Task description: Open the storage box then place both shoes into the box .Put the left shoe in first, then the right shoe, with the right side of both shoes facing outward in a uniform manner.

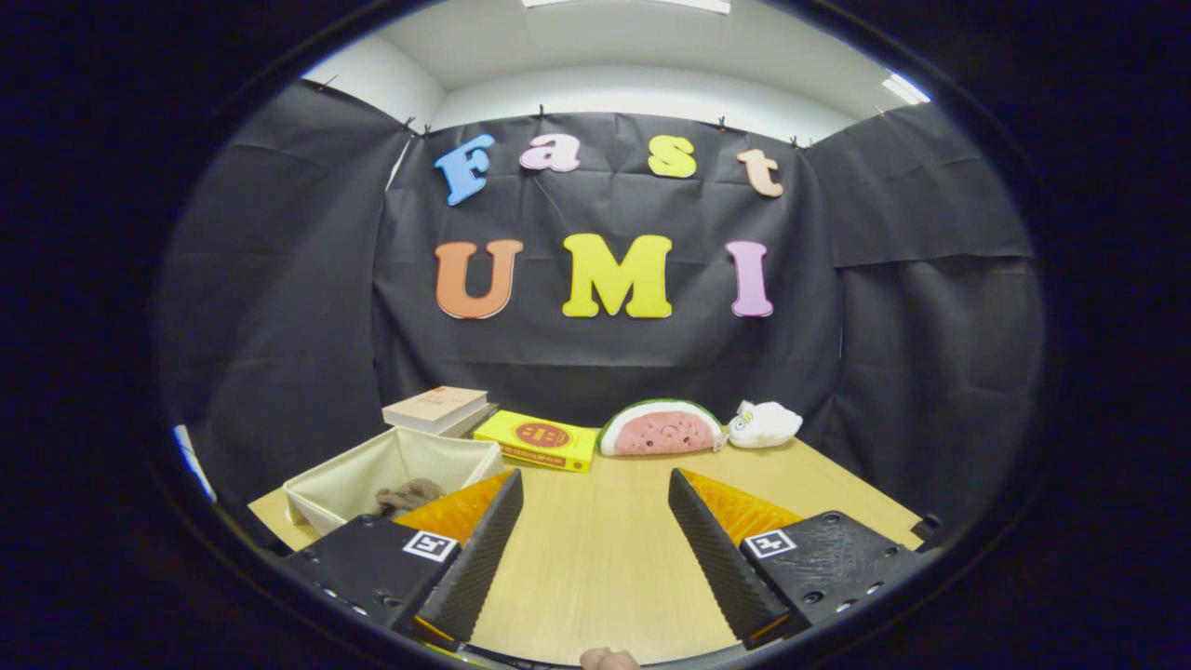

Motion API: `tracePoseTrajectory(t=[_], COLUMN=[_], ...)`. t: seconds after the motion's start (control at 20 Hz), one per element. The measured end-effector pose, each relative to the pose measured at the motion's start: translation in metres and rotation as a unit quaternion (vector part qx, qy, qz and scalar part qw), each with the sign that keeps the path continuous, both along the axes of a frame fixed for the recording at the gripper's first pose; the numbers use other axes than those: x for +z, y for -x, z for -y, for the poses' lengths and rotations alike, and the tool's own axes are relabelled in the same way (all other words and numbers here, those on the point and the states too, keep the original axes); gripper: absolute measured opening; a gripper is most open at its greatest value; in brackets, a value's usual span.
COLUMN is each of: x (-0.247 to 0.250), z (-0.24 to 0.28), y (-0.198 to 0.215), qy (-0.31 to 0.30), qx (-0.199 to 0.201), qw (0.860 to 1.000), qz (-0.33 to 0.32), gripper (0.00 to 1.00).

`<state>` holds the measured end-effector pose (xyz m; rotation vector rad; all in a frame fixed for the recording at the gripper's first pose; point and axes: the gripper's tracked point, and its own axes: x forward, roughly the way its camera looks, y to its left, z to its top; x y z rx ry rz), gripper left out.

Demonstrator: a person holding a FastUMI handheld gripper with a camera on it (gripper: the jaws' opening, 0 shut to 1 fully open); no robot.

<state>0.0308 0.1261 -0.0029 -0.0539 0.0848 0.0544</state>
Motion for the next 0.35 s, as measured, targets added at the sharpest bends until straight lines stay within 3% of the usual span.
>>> tracePoseTrajectory(t=[0.35], x=[-0.014], z=[0.024], y=[-0.003], qy=[0.000], qx=[-0.016], qw=[1.000], qz=[0.003], gripper=[0.97])
